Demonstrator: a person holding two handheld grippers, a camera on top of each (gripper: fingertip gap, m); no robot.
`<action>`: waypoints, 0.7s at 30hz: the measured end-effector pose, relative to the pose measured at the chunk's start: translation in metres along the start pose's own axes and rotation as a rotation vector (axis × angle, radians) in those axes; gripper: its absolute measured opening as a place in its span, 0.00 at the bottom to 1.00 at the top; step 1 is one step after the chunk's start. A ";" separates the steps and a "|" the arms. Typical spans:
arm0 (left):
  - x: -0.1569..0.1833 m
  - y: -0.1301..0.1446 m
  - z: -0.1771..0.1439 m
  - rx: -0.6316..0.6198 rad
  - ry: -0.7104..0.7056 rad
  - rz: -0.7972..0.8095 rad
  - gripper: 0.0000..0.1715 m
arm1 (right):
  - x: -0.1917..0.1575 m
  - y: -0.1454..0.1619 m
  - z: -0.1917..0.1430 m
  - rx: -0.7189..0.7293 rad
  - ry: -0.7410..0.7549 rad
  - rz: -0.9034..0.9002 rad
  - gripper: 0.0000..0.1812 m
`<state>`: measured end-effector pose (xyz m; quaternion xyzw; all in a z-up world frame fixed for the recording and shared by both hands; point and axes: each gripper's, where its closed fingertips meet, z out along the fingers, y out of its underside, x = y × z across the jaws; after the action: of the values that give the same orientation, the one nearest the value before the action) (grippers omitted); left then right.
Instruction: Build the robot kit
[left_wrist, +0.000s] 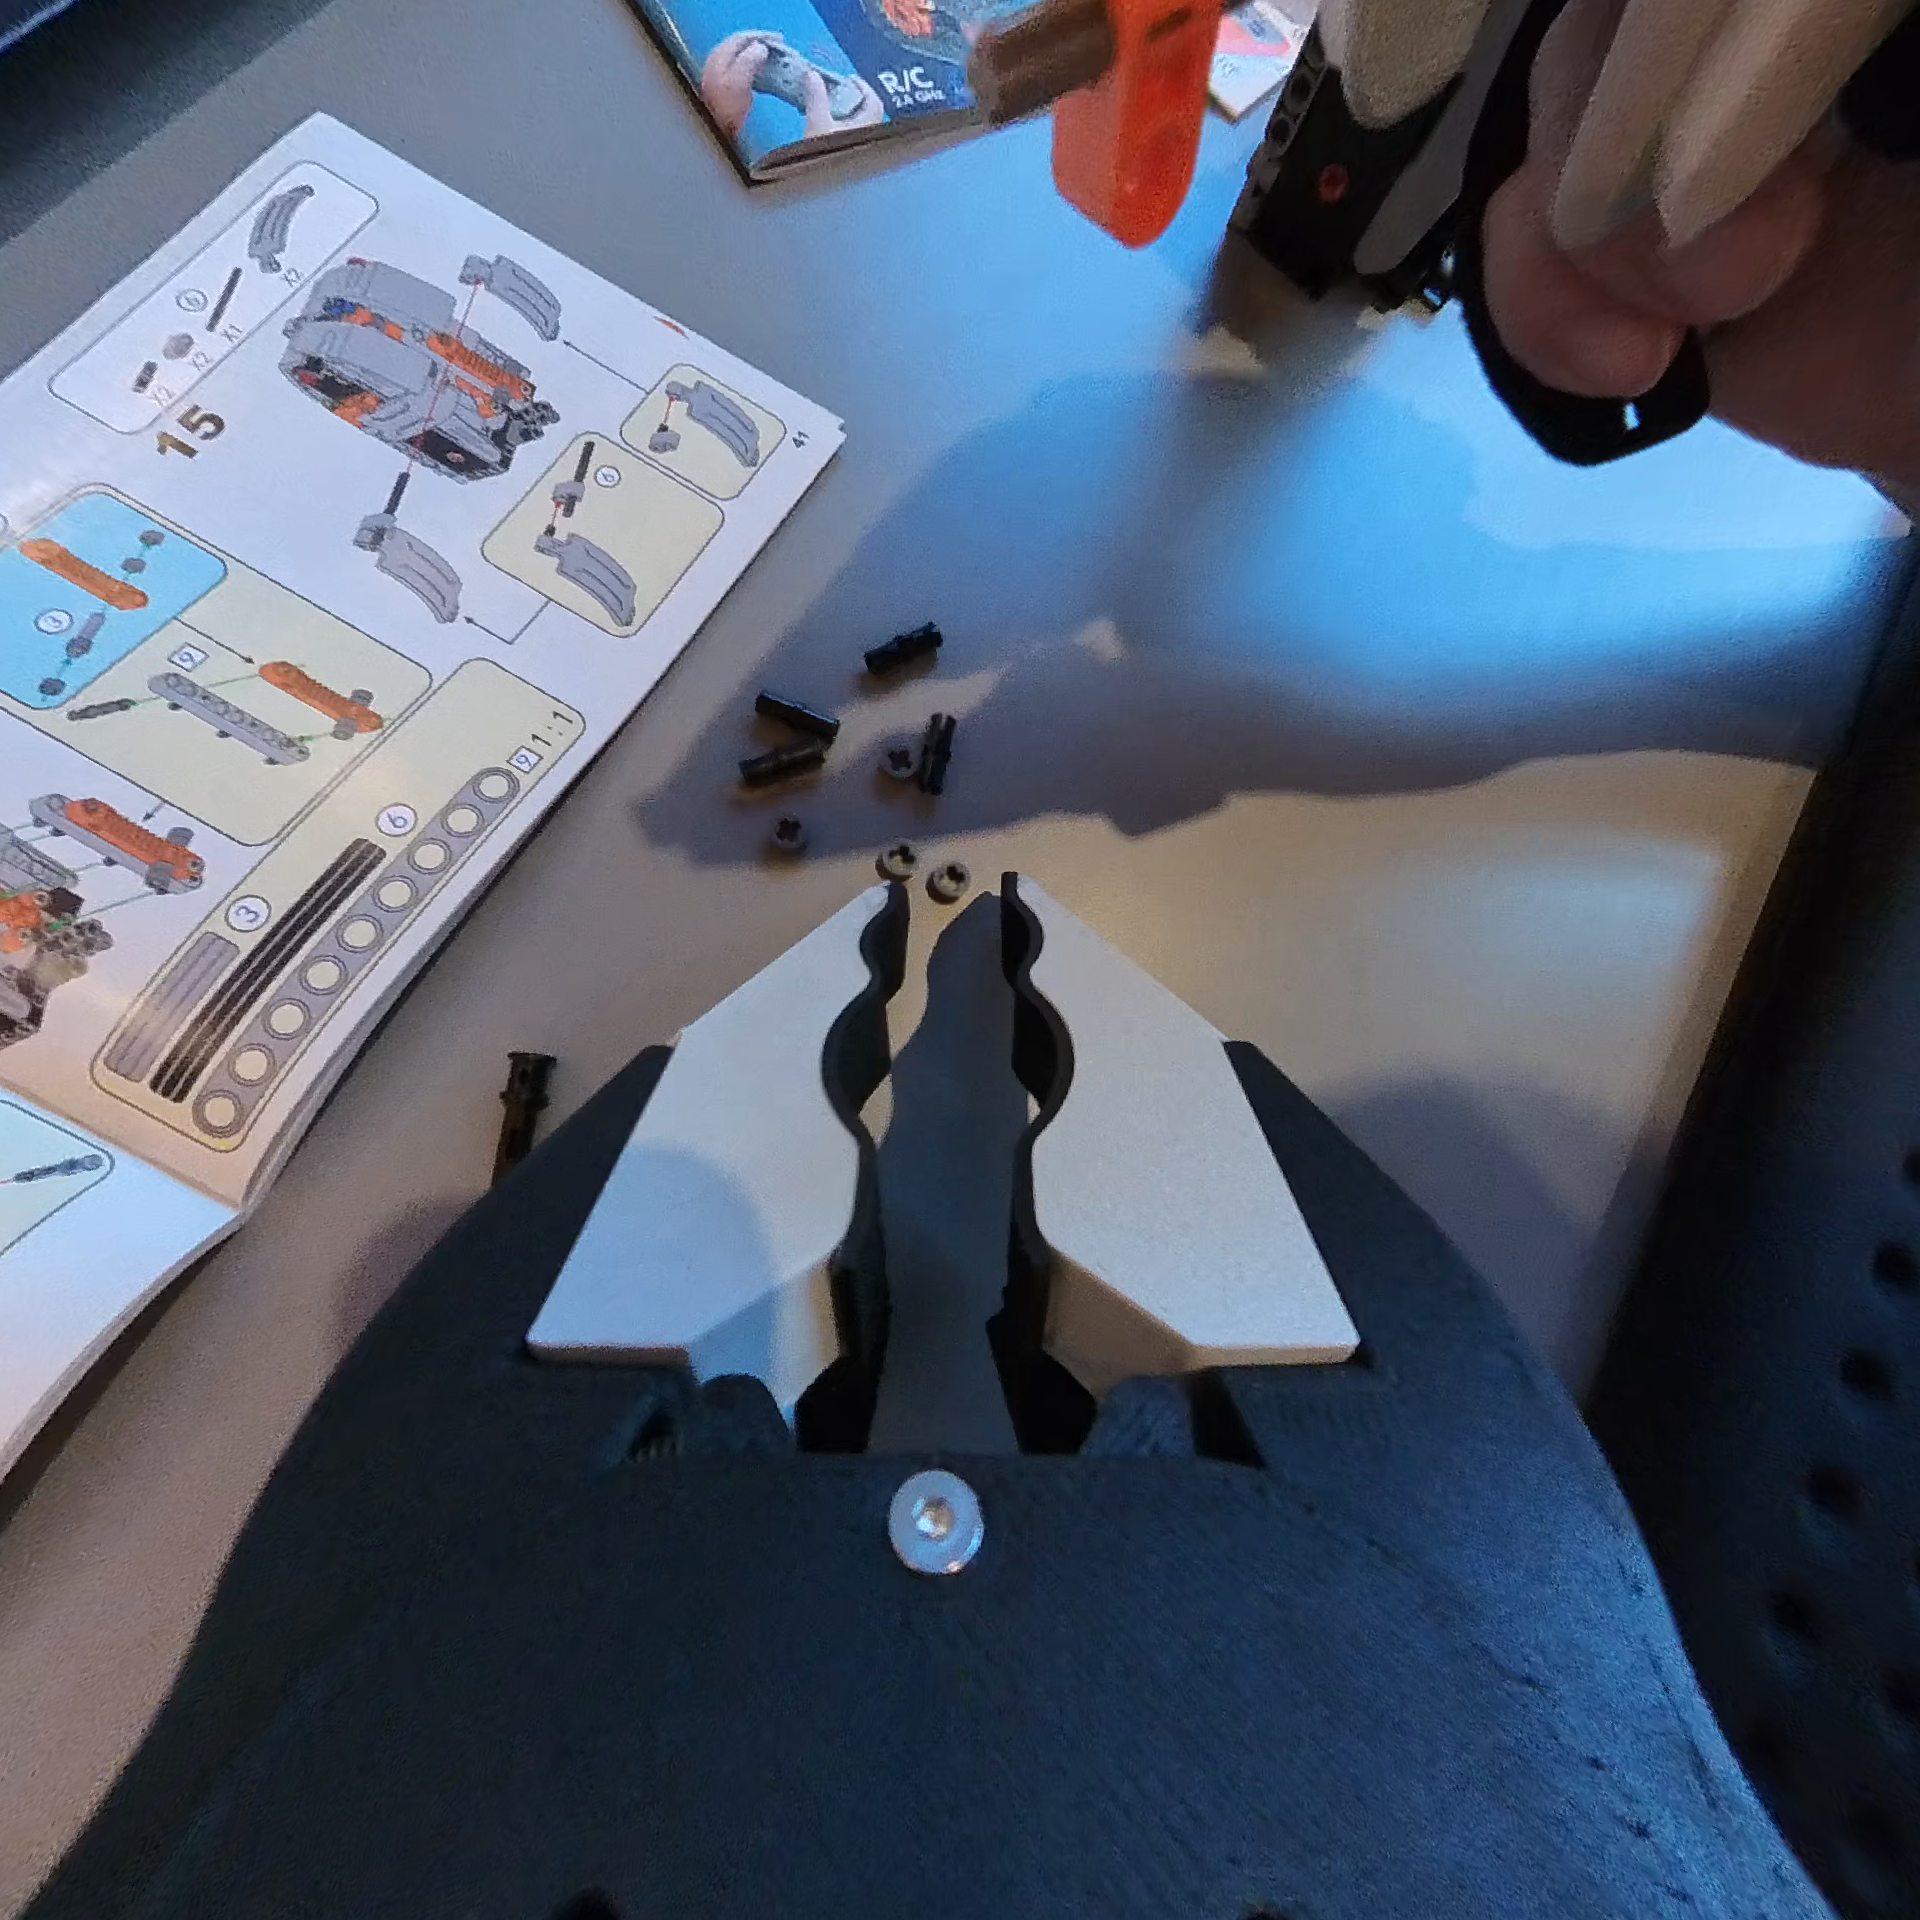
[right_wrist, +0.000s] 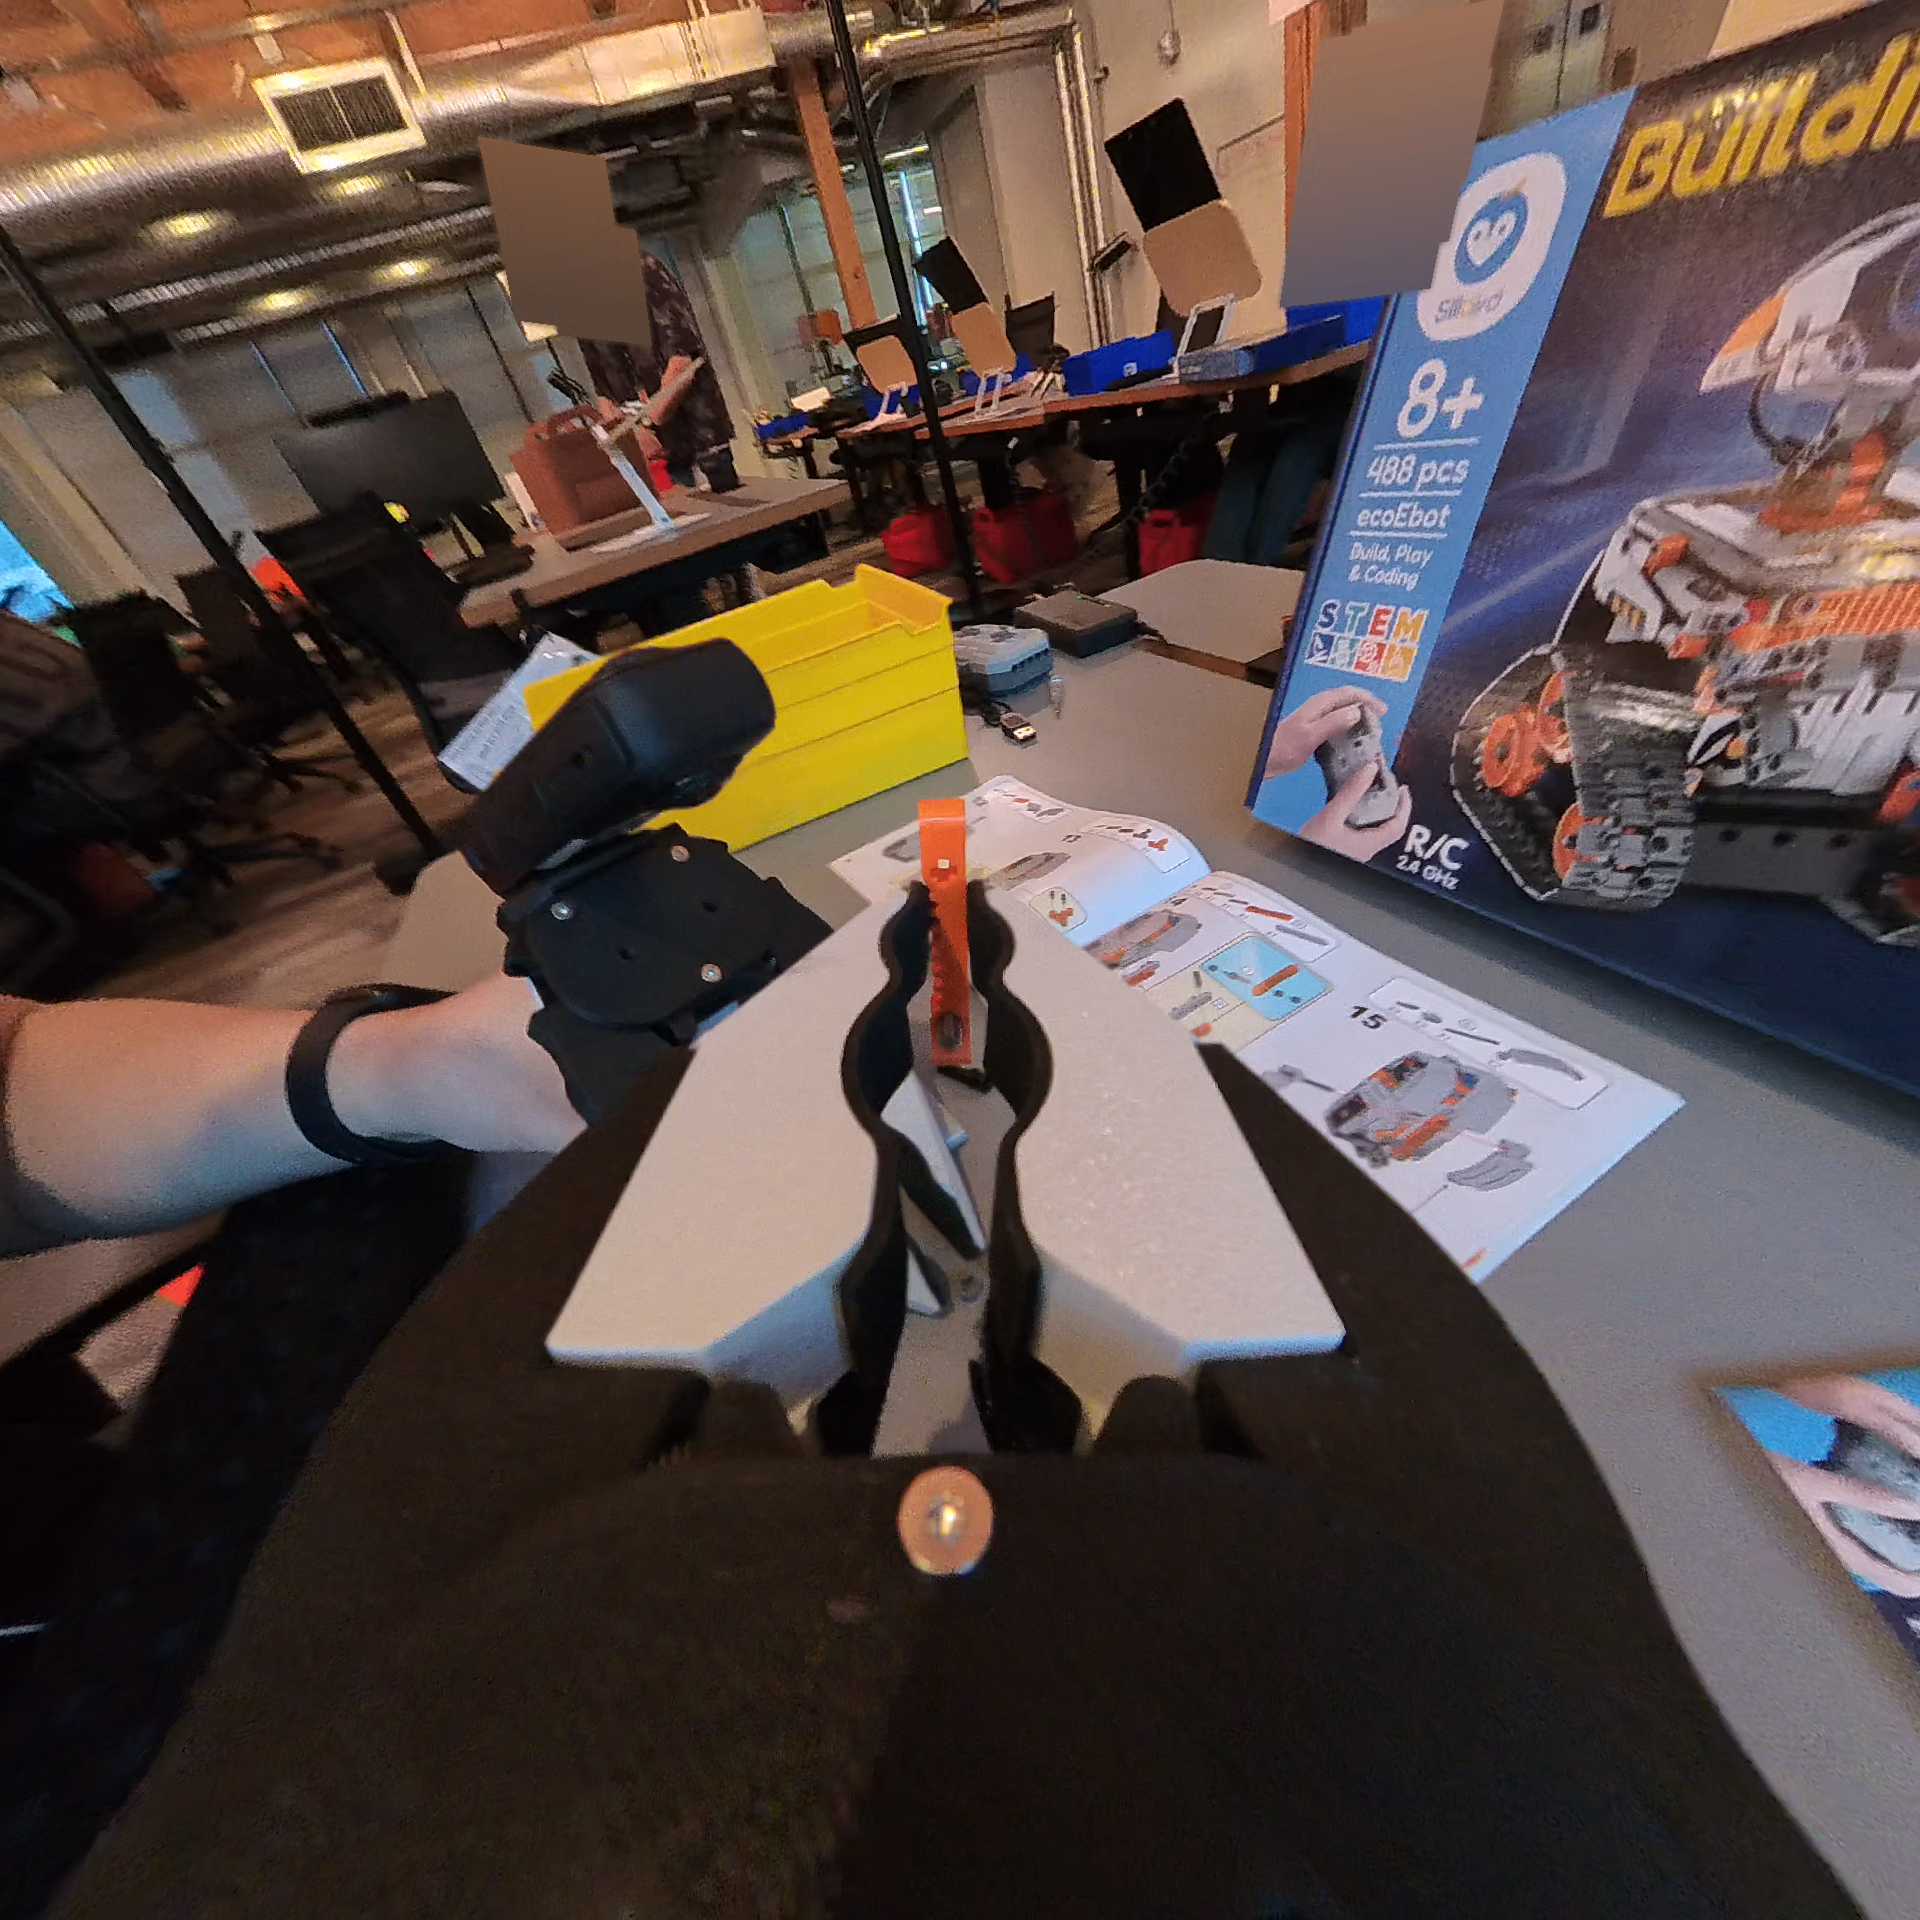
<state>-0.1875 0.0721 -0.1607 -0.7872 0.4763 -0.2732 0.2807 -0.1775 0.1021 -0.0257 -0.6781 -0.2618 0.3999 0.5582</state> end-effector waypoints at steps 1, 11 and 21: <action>0.000 -0.001 0.001 0.000 0.002 -0.002 0.08 | 0.001 -0.001 0.000 0.006 -0.008 0.025 0.03; -0.003 -0.002 0.003 -0.004 -0.066 0.083 0.02 | 0.012 -0.010 -0.010 0.047 -0.007 0.082 0.02; 0.000 0.006 -0.023 0.100 0.050 -0.075 0.02 | 0.011 -0.006 -0.009 0.054 -0.032 0.147 0.03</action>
<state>-0.2070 0.0651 -0.1489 -0.7822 0.4392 -0.3268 0.2974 -0.1635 0.1074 -0.0220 -0.6737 -0.2091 0.4576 0.5413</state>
